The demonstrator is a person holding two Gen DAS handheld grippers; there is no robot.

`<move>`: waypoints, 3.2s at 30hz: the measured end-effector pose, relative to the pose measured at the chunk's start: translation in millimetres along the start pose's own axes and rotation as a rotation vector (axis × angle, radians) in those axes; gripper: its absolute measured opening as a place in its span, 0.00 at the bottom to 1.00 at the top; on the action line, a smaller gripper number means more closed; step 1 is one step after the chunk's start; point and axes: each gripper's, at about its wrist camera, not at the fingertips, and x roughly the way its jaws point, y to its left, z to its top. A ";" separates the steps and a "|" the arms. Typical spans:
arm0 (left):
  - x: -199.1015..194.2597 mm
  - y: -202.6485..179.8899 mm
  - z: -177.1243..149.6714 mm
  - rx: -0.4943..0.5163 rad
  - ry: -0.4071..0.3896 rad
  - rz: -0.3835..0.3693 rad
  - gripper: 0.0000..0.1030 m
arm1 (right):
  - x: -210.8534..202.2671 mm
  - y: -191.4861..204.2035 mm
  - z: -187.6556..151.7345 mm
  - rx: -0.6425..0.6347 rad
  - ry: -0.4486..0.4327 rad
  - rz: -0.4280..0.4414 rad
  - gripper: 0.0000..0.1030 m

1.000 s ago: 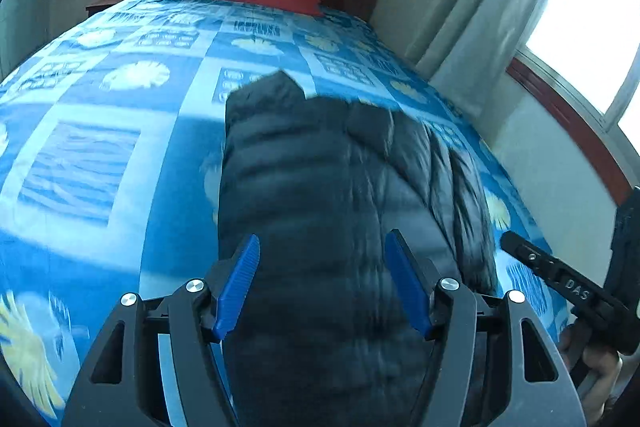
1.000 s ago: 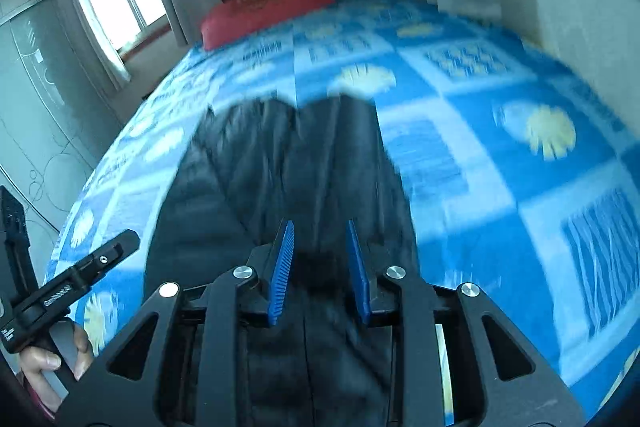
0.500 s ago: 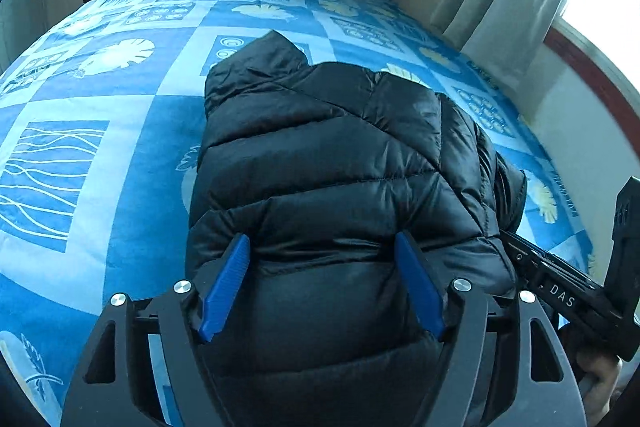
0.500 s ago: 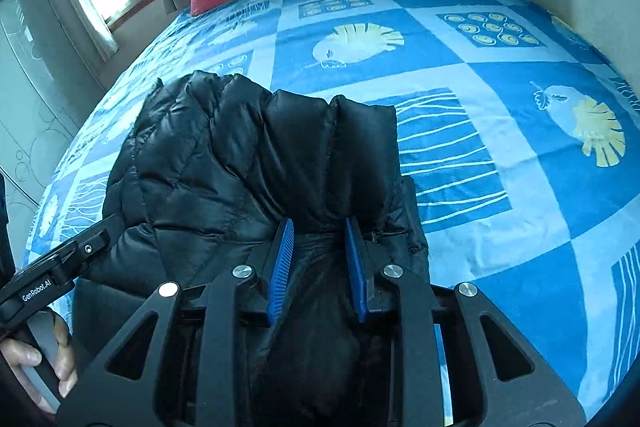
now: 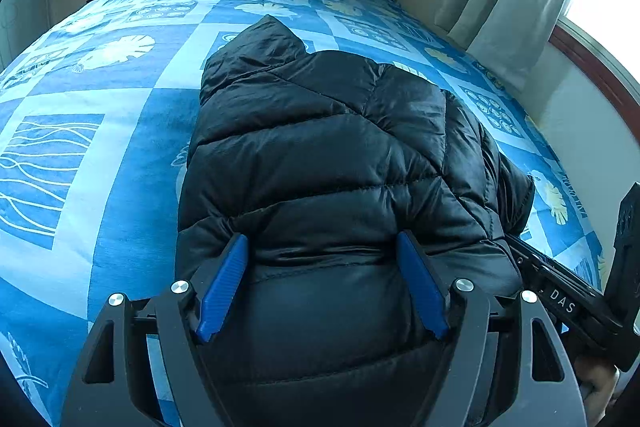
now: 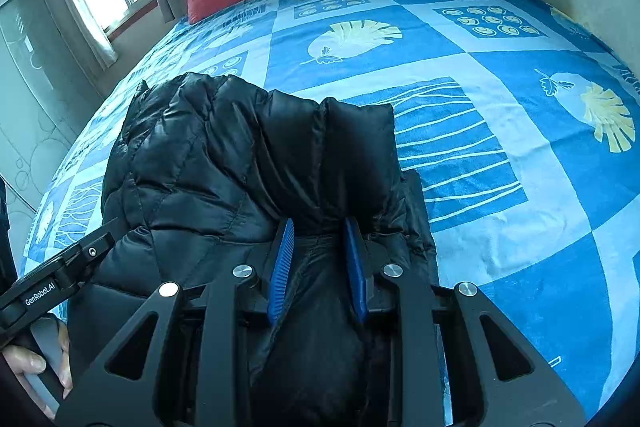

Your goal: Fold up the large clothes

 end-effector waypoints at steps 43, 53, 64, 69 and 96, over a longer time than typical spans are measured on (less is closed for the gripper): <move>-51.3 77.1 -44.7 -0.399 0.055 -0.196 0.82 | -70.3 -46.7 -43.3 0.271 -0.034 0.121 0.77; -20.1 90.3 -63.2 -0.555 0.104 -0.385 0.88 | -30.4 -71.9 -61.1 0.429 0.052 0.299 0.89; -13.1 84.1 -61.9 -0.501 0.141 -0.521 0.86 | -22.5 -56.7 -61.1 0.401 0.079 0.475 0.46; -23.7 87.9 -54.3 -0.480 0.116 -0.546 0.80 | -34.3 -35.4 -55.0 0.374 0.028 0.534 0.38; -70.4 211.0 -38.0 -0.498 -0.003 -0.400 0.79 | 49.6 97.7 -37.4 0.343 0.116 0.657 0.38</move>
